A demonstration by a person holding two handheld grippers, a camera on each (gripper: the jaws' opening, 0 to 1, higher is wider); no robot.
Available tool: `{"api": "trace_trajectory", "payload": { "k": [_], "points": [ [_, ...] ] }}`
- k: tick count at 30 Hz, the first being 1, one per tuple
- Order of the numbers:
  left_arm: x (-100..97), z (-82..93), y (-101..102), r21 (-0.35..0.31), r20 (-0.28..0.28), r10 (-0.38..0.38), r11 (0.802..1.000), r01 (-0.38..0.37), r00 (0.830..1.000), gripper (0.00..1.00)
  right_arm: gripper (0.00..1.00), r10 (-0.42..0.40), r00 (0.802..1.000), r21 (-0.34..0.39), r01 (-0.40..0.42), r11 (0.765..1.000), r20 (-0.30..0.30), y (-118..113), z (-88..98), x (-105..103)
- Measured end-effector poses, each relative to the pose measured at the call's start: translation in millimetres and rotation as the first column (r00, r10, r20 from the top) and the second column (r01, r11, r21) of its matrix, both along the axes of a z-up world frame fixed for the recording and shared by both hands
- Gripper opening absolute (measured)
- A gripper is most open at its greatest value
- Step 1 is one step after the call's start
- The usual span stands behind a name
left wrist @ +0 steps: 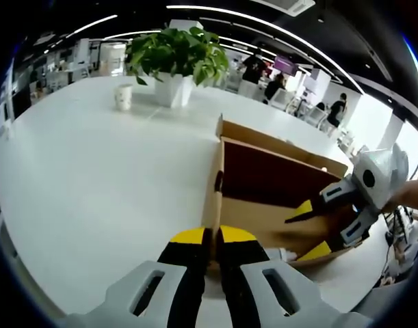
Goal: Operate the shoe box by opening the lid, removing the specified soft item, and placing it in the target area until the item is outside and the box remains undamaged.
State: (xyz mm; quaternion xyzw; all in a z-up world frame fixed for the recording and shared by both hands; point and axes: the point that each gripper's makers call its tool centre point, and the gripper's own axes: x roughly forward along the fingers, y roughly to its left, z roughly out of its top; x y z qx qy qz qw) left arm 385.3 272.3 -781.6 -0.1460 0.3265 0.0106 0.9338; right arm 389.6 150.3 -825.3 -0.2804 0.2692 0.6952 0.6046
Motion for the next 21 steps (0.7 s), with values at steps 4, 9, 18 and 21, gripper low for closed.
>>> {"api": "trace_trajectory", "payload": {
  "k": [4,9,18,21],
  "points": [
    [-1.1,1.1,-1.7,-0.002,0.001,0.001,1.000,-0.001,1.000,0.04,0.35,0.001,1.000,-0.001,-0.001,1.000,0.018,-1.3,1.3,2.2],
    [-0.5,0.4,-0.9,-0.006,0.003,0.002,1.000,-0.002,1.000,0.04,0.33,-0.020,0.999,0.002,0.020,1.000,0.046,-1.8,2.6,9.2],
    [1.0,-1.0,0.7,-0.012,0.004,0.004,1.000,-0.004,1.000,0.04,0.31,-0.023,0.999,0.005,0.023,1.000,0.042,-2.4,-0.1,9.1],
    [0.3,-0.3,-0.2,-0.011,0.004,0.004,1.000,-0.004,1.000,0.04,0.29,0.006,0.997,-0.035,-0.003,0.999,0.073,-5.9,-7.6,9.5]
  ]
}}
